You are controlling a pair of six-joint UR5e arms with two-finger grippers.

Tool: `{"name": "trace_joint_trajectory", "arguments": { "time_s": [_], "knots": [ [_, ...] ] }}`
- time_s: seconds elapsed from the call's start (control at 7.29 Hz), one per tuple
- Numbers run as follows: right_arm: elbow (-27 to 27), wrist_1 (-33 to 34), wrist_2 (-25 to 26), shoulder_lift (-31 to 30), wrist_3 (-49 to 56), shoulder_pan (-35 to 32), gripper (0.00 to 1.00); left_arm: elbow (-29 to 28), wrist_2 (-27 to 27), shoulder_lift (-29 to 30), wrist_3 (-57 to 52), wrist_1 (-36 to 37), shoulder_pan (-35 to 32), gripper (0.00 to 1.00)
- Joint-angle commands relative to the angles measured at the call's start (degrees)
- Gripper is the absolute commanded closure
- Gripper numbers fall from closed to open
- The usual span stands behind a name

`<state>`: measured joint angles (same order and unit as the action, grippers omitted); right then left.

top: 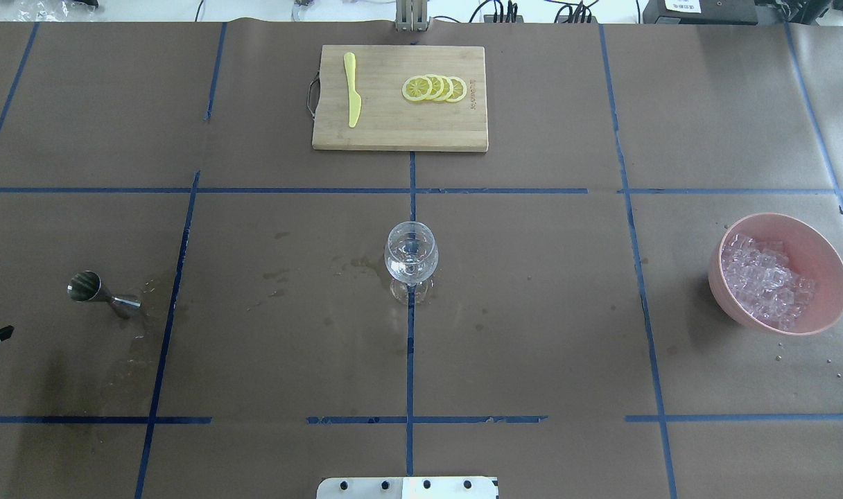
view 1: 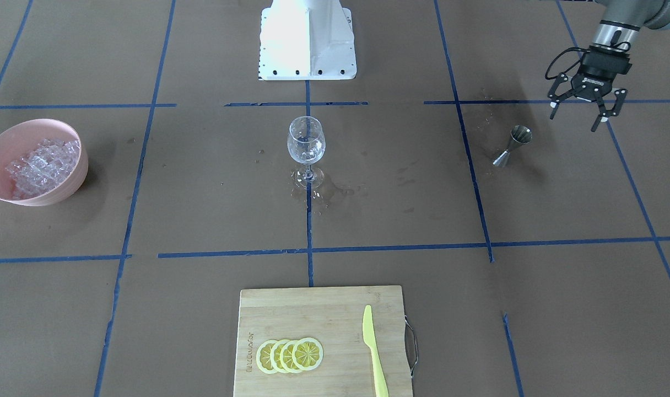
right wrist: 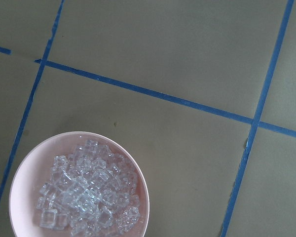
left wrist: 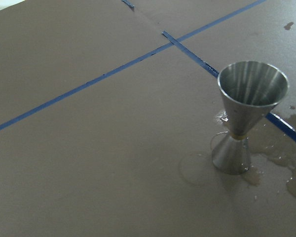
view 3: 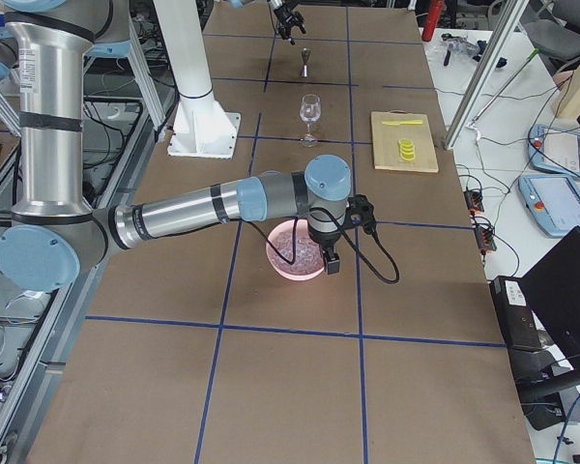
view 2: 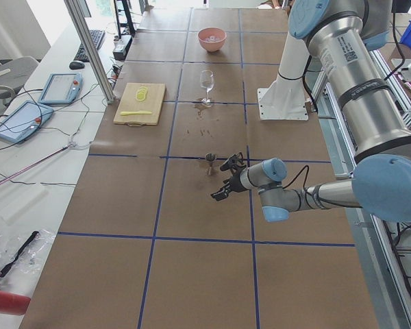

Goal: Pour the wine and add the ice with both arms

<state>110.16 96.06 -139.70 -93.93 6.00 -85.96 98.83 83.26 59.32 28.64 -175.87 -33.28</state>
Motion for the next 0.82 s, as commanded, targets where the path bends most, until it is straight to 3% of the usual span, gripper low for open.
{"name": "trace_joint_trajectory", "arguments": {
  "time_s": [0.0, 0.14, 0.41, 0.69],
  "knots": [
    [0.14, 0.0, 1.0, -0.29, -0.03, 0.09, 0.0, -6.77, 19.07, 5.07, -14.1, 1.31, -23.22, 0.0],
    [0.23, 0.0, 1.87, -0.38, -1.94, 0.26, 0.0, -7.94, 24.79, 8.06, -14.31, 6.97, -29.58, 0.0],
    [0.49, 0.0, 1.88, -0.47, -3.8, 1.49, 0.0, -7.34, 34.81, 16.13, -17.19, 26.88, -40.23, 0.0],
    [1.97, 0.0, 1.62, -0.56, -12.44, 7.25, 0.0, -6.9, 44.65, 23.01, -18.09, 43.08, -46.32, 0.0]
  ]
}}
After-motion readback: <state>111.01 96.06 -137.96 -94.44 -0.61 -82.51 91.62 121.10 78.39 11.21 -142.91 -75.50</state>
